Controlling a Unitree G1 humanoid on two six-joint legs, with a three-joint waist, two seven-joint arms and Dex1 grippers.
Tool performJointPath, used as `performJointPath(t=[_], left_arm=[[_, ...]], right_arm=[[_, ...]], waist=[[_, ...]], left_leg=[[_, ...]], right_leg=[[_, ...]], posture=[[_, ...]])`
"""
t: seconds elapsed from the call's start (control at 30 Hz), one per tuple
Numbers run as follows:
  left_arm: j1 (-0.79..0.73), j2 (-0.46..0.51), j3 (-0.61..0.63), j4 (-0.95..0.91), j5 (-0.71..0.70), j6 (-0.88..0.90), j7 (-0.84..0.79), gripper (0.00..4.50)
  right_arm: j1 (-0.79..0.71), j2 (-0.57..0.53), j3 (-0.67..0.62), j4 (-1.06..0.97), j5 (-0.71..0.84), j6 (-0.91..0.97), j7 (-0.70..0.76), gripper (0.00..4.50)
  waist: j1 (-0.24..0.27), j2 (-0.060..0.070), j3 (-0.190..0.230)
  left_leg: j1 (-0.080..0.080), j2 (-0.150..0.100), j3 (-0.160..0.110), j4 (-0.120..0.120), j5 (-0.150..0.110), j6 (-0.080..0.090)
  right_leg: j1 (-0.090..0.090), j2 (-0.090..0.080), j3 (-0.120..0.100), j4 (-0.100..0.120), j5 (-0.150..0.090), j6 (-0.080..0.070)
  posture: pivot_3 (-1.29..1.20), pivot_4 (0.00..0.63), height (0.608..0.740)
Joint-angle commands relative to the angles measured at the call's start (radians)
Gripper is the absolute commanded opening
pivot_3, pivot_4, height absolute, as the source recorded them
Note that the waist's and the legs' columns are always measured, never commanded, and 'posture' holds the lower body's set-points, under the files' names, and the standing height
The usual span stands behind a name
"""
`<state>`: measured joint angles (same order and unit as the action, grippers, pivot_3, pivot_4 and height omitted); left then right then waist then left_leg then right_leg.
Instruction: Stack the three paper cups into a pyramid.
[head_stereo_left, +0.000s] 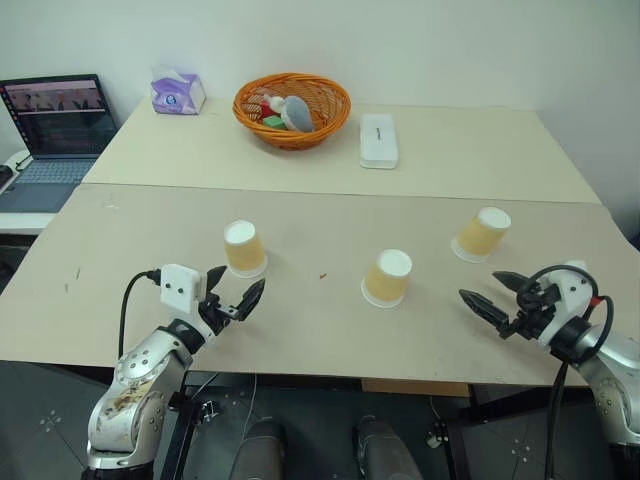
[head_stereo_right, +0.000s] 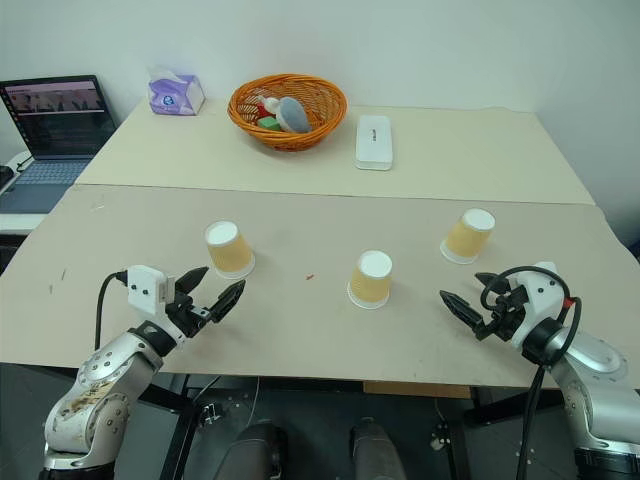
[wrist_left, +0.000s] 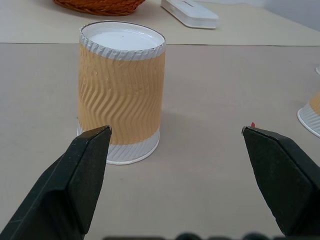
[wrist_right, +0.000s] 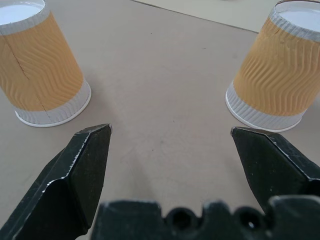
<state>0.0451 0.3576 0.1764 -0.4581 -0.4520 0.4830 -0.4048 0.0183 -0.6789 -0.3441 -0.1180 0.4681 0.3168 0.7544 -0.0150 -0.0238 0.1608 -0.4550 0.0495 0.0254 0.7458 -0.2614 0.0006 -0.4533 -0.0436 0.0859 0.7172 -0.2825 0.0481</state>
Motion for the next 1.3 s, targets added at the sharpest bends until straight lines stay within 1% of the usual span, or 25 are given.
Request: performJointPath(t=[0.03, 0.3, 0.43, 0.53, 0.63, 0.73, 0.87, 1.17, 1.3], left_arm=[[-0.016, 0.006, 0.005, -0.021, -0.015, -0.009, -0.009, 4.47], [-0.041, 0.073, -0.052, -0.031, -0.012, -0.007, -0.095, 4.47], [-0.053, 0.146, -0.091, -0.052, -0.027, -0.013, -0.196, 4.47], [-0.078, 0.215, -0.117, -0.082, -0.063, 0.015, -0.284, 4.47], [-0.115, 0.257, -0.141, -0.088, -0.062, 0.013, -0.329, 4.47], [-0.192, 0.255, -0.156, -0.083, -0.076, 0.028, -0.332, 4.47], [-0.234, 0.243, -0.166, -0.074, -0.084, 0.033, -0.330, 4.47], [-0.239, 0.219, -0.158, -0.071, -0.088, 0.040, -0.311, 4.47], [-0.233, 0.217, -0.162, -0.079, -0.084, 0.048, -0.307, 4.47]], right_arm=[[-0.008, -0.003, -0.025, -0.036, 0.015, 0.003, -0.007, 4.50], [-0.017, -0.006, -0.026, -0.051, 0.027, 0.019, -0.012, 4.50], [-0.032, -0.021, -0.024, -0.058, 0.037, 0.027, 0.009, 4.50], [-0.052, -0.044, -0.012, -0.077, 0.060, 0.051, 0.048, 4.50], [-0.089, -0.054, 0.014, -0.115, 0.093, 0.090, 0.076, 4.50], [-0.134, -0.054, 0.085, -0.171, 0.110, 0.129, 0.108, 4.50], [-0.165, -0.056, 0.128, -0.170, 0.103, 0.130, 0.137, 4.50], [-0.214, -0.038, 0.170, -0.037, 0.046, 0.068, 0.185, 4.50], [-0.254, -0.010, 0.215, -0.012, 0.035, 0.062, 0.206, 4.50]], waist=[[0.000, 0.000, 0.000], [0.000, 0.000, 0.000], [0.000, 0.000, 0.000], [-0.001, 0.000, 0.000], [-0.001, 0.000, 0.000], [-0.002, 0.000, 0.000], [0.000, 0.000, 0.000], [0.002, 0.000, 0.000], [-0.004, 0.000, 0.000]], left_leg=[[0.000, 0.000, 0.000, 0.000, 0.000, 0.000], [0.000, 0.000, 0.000, 0.000, 0.000, 0.000], [0.000, 0.000, 0.000, 0.000, 0.000, 0.000], [0.000, 0.000, 0.000, 0.000, 0.000, 0.000], [0.000, 0.000, 0.000, 0.000, 0.000, 0.000], [0.000, 0.000, 0.000, 0.000, 0.000, 0.000], [0.000, 0.000, 0.000, 0.000, 0.000, 0.000], [0.000, 0.000, 0.000, 0.000, 0.000, 0.000], [0.001, 0.000, 0.000, 0.000, 0.000, 0.000]], right_leg=[[0.000, 0.000, 0.000, 0.000, 0.000, 0.000], [0.000, 0.000, 0.000, 0.000, 0.000, 0.000], [0.000, 0.000, 0.000, 0.000, 0.000, 0.000], [0.000, 0.000, 0.000, 0.000, 0.000, 0.000], [0.000, 0.000, 0.000, 0.000, 0.000, 0.000], [0.000, 0.000, 0.000, 0.000, 0.000, 0.000], [0.000, 0.000, 0.000, -0.001, 0.000, 0.000], [0.001, 0.000, 0.000, -0.001, 0.000, 0.000], [0.000, 0.000, 0.000, 0.000, 0.000, 0.000]], posture=[[0.00, 0.150, 0.675], [0.00, 0.150, 0.675], [0.00, 0.150, 0.675], [0.00, 0.150, 0.675], [0.00, 0.150, 0.675], [0.00, 0.150, 0.675], [0.00, 0.150, 0.675], [0.00, 0.150, 0.675], [0.00, 0.150, 0.675]])
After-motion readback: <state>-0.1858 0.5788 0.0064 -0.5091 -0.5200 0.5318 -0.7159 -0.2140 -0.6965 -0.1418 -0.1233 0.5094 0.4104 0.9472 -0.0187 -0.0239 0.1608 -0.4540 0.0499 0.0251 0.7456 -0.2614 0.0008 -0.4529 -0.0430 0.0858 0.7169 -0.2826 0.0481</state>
